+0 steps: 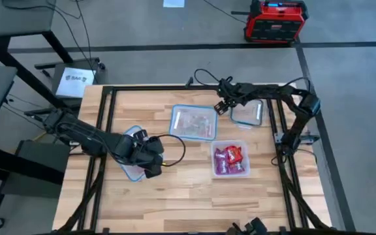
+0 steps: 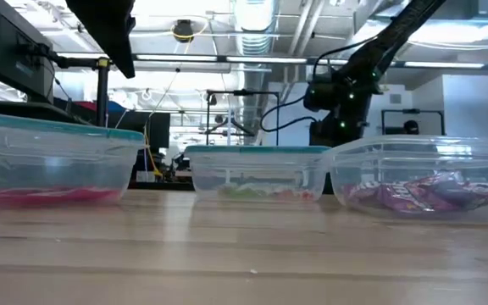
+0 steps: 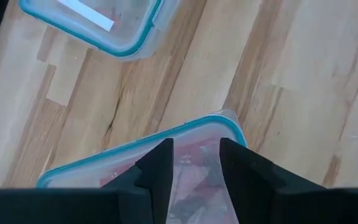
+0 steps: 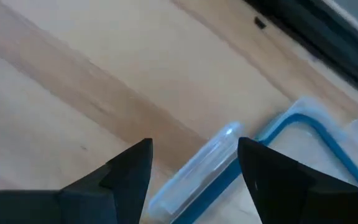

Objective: Sort candy
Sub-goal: Close the middle right transparent bin

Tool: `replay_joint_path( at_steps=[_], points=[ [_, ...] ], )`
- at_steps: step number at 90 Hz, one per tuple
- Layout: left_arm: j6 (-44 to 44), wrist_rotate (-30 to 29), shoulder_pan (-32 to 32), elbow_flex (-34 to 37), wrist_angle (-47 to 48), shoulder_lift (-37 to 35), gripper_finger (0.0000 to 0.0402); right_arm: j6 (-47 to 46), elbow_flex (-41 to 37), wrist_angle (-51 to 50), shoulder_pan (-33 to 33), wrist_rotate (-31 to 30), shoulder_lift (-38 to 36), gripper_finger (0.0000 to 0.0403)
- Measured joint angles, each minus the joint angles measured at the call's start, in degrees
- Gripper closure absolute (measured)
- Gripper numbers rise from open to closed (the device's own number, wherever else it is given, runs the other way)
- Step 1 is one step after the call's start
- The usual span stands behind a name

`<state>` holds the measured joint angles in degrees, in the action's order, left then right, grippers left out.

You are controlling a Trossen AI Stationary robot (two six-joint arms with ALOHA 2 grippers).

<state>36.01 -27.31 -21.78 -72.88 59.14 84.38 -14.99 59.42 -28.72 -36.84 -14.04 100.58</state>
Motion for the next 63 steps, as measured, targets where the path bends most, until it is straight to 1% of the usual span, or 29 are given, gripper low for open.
replay_joint_path(
  at_steps=[11, 23, 41, 51, 63],
  points=[
    [0.03, 0.00, 0.00, 0.00, -0.18, 0.00, 0.0283, -0.21, -1.40, -1.10, -0.43, -0.15, -0.03, 0.0180],
    [0.19, -0.03, 0.00, 0.00, -0.18, 0.00, 0.0283, -0.40, -3.60, 0.24, -0.97, 0.57, -0.08, 0.0180],
    [0.78, -0.05, 0.00, 0.00, -0.45, 0.00, 0.0283, 1.02, -3.85, -0.22, -1.36, 0.26, -0.56, 0.0183],
    [0.83, -0.05, 0.00, 0.00, -0.46, 0.00, 0.0283, 1.61, -3.83, -1.50, -1.33, 0.05, -0.56, 0.0205],
    [0.45, -0.05, 0.00, 0.00, -0.93, 0.00, 0.0283, 3.26, -3.83, -1.88, -1.34, -0.22, -0.65, 0.0257]
  ],
)
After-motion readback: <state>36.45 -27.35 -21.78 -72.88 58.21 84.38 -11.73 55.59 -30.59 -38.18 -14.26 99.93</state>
